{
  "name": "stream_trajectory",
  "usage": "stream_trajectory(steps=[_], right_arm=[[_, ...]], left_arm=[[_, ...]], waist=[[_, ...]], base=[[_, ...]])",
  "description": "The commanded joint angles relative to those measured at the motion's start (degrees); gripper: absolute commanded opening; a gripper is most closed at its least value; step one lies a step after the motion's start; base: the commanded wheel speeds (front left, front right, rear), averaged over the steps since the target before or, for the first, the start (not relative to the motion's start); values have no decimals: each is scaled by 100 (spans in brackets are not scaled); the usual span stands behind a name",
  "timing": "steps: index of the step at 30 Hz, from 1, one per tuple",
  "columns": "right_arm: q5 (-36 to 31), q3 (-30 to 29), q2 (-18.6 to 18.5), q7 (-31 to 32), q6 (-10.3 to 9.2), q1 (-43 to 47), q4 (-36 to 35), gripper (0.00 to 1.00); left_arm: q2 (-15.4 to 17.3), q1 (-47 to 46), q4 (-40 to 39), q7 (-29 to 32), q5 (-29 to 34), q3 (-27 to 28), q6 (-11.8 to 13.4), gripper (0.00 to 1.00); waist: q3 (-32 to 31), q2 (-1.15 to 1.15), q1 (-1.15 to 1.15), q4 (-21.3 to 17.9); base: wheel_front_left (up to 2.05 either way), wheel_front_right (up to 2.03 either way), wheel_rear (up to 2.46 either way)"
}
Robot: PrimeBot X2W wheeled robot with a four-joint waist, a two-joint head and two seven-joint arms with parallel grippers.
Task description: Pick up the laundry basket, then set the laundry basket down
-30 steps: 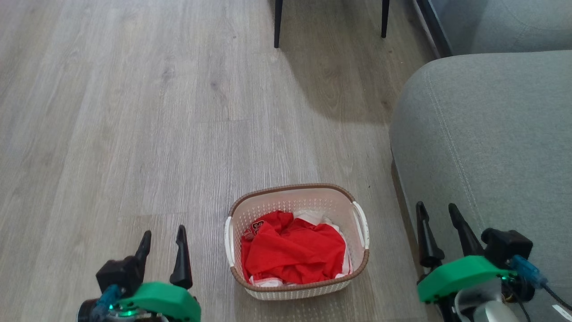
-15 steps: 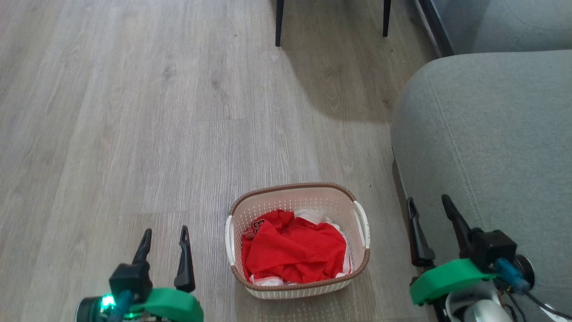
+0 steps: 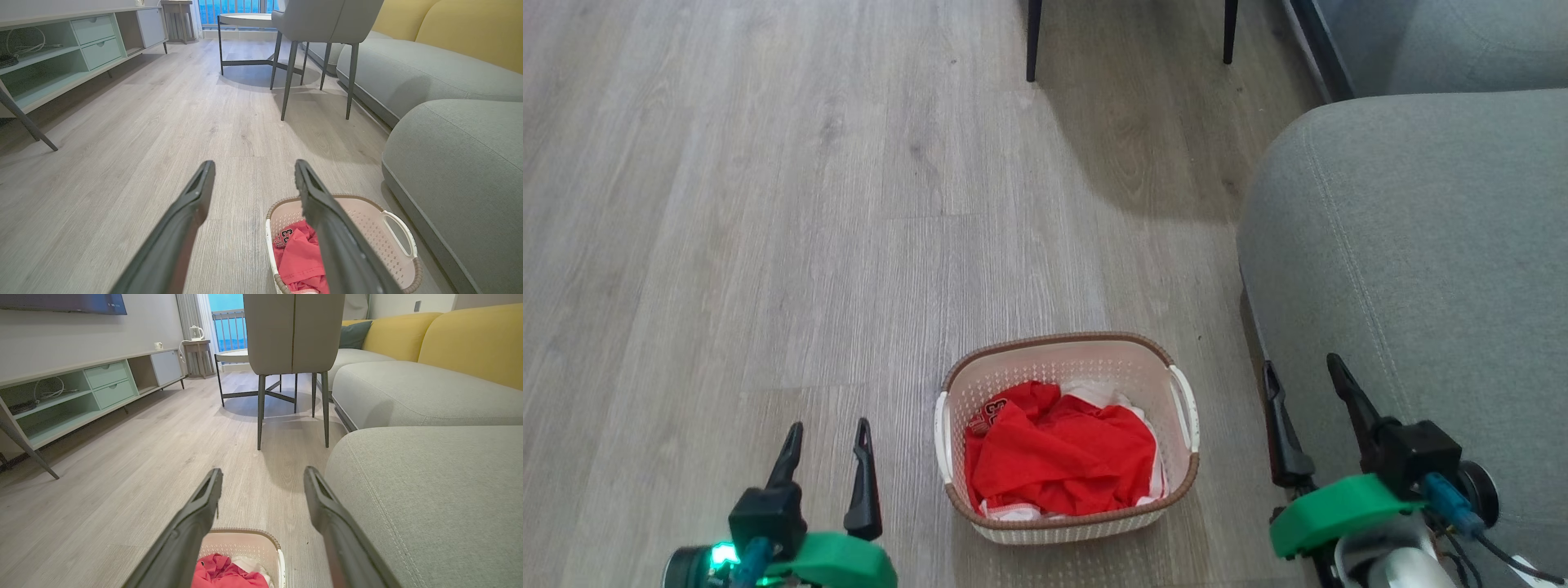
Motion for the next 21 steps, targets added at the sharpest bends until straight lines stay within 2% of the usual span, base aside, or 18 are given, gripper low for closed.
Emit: stream_trajectory(steps=[1,21], right_arm=[[-33,137,-63,-75,-9,-101,-184,100],[-76,68,-63,-75,-9,-130,-153,100]], left_arm=[[36,-191,-176,-62,-18,153,44,100],[36,-259,-194,-62,-84,123,75,100]], waist=[[1,0,0,-1],[125,0,0,0]], base=[[0,0,0],[0,0,0]])
